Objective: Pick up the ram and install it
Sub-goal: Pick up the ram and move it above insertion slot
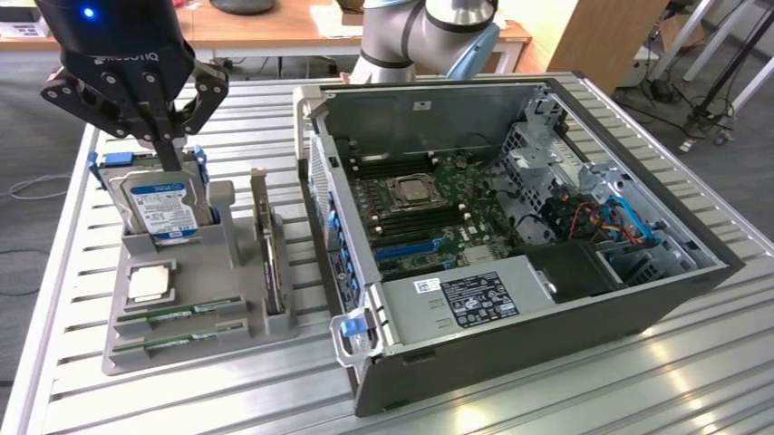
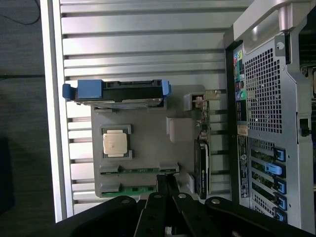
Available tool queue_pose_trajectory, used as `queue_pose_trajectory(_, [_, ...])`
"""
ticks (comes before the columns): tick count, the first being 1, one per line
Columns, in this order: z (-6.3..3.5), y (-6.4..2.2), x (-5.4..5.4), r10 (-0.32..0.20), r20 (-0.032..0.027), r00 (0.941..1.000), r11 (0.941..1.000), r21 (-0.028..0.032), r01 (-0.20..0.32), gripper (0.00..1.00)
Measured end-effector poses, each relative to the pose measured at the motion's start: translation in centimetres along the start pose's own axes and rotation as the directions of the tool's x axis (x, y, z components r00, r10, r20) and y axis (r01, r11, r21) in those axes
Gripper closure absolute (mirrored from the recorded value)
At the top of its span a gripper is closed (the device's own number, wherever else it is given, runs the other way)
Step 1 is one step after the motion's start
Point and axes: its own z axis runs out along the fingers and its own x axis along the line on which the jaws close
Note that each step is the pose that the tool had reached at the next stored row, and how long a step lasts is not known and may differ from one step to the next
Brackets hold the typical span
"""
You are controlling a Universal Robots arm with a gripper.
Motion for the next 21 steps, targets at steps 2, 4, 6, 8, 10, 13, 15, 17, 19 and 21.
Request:
queue_pose_trajectory(2, [0.00, 0.00, 0.00, 0.000, 0.0000, 1.0000, 1.0000, 0.0001, 0.000, 0.89])
queue_pose_trajectory(4, [0.00, 0.00, 0.00, 0.000, -0.0001, 1.0000, 1.0000, 0.0001, 0.000, 0.89])
queue_pose_trajectory(6, [0.00, 0.00, 0.00, -0.007, -0.0004, 1.0000, 1.0000, -0.0001, 0.007, 0.89])
queue_pose_trajectory(8, [0.01, 0.00, 0.01, -0.023, -0.0011, 0.9997, 0.9997, -0.0005, 0.023, 0.89])
queue_pose_trajectory(10, [0.01, 0.00, 0.00, -0.048, -0.0022, 0.9988, 0.9988, -0.0011, 0.048, 0.89])
queue_pose_trajectory(13, [0.03, 0.00, 0.00, -0.098, -0.0044, 0.9951, 0.9951, -0.0025, 0.098, 0.89])
queue_pose_trajectory(15, [0.04, 0.00, 0.00, -0.135, -0.0059, 0.9909, 0.9909, -0.0035, 0.135, 0.89])
queue_pose_trajectory(17, [0.06, 0.00, 0.00, -0.170, -0.0073, 0.9854, 0.9854, -0.0046, 0.170, 0.89])
queue_pose_trajectory(19, [0.08, 0.00, 0.00, -0.207, -0.0088, 0.9784, 0.9784, -0.0058, 0.206, 0.89])
queue_pose_trajectory(21, [0.10, -0.01, 0.00, -0.242, -0.0102, 0.9703, 0.9704, -0.0070, 0.241, 0.89])
